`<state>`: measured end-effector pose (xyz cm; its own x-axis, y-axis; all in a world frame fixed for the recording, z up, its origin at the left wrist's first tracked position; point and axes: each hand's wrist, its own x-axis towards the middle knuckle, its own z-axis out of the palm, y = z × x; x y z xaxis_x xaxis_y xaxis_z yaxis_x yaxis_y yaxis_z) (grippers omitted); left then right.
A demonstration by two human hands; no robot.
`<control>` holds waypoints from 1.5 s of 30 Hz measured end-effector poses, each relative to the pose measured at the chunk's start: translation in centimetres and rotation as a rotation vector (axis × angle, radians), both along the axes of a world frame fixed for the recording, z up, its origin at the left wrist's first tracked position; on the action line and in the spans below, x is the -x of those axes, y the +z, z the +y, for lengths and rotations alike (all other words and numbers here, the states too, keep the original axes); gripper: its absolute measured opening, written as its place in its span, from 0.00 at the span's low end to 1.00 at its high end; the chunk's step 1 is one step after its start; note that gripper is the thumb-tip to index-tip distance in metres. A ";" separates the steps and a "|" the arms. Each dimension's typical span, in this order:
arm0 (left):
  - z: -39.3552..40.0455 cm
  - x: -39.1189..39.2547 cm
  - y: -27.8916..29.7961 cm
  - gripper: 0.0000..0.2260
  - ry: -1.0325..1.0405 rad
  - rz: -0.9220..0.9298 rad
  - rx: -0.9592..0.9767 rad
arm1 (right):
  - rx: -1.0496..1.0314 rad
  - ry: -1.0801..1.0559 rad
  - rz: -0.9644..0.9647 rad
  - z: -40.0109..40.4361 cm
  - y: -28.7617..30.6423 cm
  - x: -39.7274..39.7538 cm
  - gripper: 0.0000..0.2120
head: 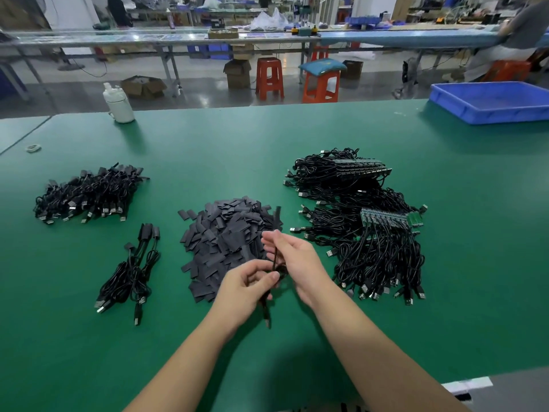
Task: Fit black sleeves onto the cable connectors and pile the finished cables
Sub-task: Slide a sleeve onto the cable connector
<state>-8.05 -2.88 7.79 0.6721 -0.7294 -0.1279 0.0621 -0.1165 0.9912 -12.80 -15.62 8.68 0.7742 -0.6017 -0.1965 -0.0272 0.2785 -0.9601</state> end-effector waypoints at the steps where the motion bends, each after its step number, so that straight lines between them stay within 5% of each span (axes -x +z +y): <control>1: 0.3 -0.9 0.2 0.05 0.040 -0.067 -0.042 | 0.137 0.006 0.085 -0.5 0.0 0.0 0.12; 5: 3.3 -6.8 0.4 0.04 0.241 -0.425 -0.301 | 0.897 -0.021 0.353 -5.2 0.7 1.9 0.16; 8: 6.1 -11.8 -0.2 0.03 0.423 -0.600 -0.488 | 1.194 -0.195 0.485 -11.3 1.3 4.1 0.13; 12: 9.1 -16.6 -2.2 0.09 0.459 -0.748 -0.903 | 1.289 -0.237 0.790 -19.4 1.0 6.7 0.22; 15: 9.6 -17.5 -2.6 0.09 0.402 -0.774 -1.146 | 1.129 -0.051 0.986 -22.8 0.7 7.9 0.26; 23: 6.8 -16.8 -0.9 0.01 0.286 -1.022 -1.442 | 1.174 0.029 0.906 -23.7 1.4 9.1 0.18; 31: -1.8 -10.9 2.1 0.07 0.306 -1.311 -0.741 | 1.260 0.007 0.666 -22.0 2.8 10.3 0.13; 33: -5.0 -7.9 2.8 0.08 0.133 -1.228 -0.539 | 1.251 0.034 0.636 -21.2 3.6 10.5 0.10; 38: -12.3 0.0 3.6 0.23 -0.312 -0.631 -0.264 | 1.289 0.217 0.614 -19.2 6.4 10.5 0.03; 40: -14.4 2.1 3.7 0.24 -0.286 -0.515 -0.202 | 1.322 0.275 0.617 -18.1 7.4 10.3 0.01; 43: -16.0 3.5 4.1 0.08 -0.151 -0.596 -0.220 | 1.355 0.331 0.629 -17.0 7.9 10.3 0.03; 45: -16.4 3.9 4.0 0.18 -0.118 -0.614 -0.234 | 1.361 0.347 0.650 -16.6 8.1 10.5 0.06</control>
